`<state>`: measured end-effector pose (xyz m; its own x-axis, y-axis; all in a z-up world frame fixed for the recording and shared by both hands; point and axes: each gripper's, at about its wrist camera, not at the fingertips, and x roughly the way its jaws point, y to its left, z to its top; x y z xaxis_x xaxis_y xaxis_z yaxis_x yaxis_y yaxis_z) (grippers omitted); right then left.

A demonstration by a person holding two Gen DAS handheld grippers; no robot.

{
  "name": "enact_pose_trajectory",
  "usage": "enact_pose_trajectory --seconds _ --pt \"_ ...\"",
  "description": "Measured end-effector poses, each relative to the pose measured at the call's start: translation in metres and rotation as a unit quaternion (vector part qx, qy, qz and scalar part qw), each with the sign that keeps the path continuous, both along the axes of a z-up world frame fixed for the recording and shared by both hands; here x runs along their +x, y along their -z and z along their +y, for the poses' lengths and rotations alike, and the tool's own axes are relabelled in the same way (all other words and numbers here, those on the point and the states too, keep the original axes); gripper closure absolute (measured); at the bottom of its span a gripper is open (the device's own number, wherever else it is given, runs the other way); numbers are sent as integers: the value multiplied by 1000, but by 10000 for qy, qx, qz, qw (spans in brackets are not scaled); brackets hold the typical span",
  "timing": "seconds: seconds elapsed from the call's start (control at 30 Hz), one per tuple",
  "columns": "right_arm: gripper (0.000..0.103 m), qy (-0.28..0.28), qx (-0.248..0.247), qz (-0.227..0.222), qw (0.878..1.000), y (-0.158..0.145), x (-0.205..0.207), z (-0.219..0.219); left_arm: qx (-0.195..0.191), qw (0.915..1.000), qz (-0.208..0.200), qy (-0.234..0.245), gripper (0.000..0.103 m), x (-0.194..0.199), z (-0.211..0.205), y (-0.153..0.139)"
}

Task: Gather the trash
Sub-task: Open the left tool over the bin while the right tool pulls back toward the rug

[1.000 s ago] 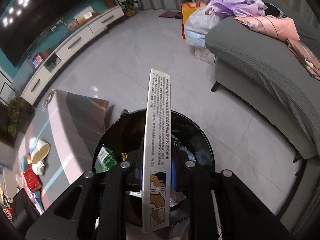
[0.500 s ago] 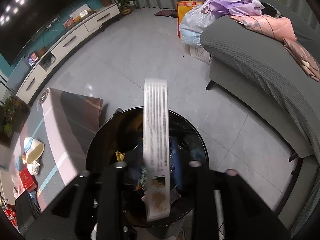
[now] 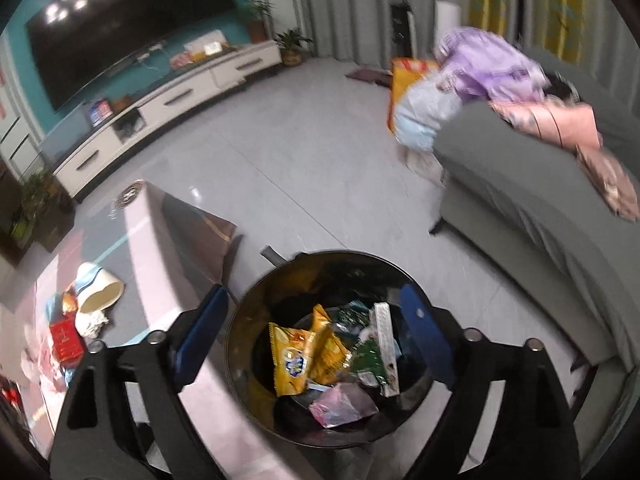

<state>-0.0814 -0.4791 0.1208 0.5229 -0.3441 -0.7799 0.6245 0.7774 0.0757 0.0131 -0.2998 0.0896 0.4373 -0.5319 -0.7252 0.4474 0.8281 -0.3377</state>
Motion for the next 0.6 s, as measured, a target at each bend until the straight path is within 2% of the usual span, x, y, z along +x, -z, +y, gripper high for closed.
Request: enact_pose_trajectory --seconds 0.07,0.13,0.2,0.4,0.6 --pt "12 -163 -161 -44 9997 -6 4 13 -84 9984 -51 -564 3 5 35 -9" --pt "11 -341 -343 -95 9988 -12 8 30 -271 9952 -158 -926 3 4 65 -19" --pt "10 -525 -517 -136 9972 -17 13 46 -385 9930 -243 -1091 3 4 92 -27" --pt "10 -1127 -814 -293 9899 -23 28 96 -211 9843 -499 -1682 3 0 165 -41" --pt "10 -1717 -915 -408 9800 -15 48 148 4 9757 -417 -2152 3 -3 248 -29"
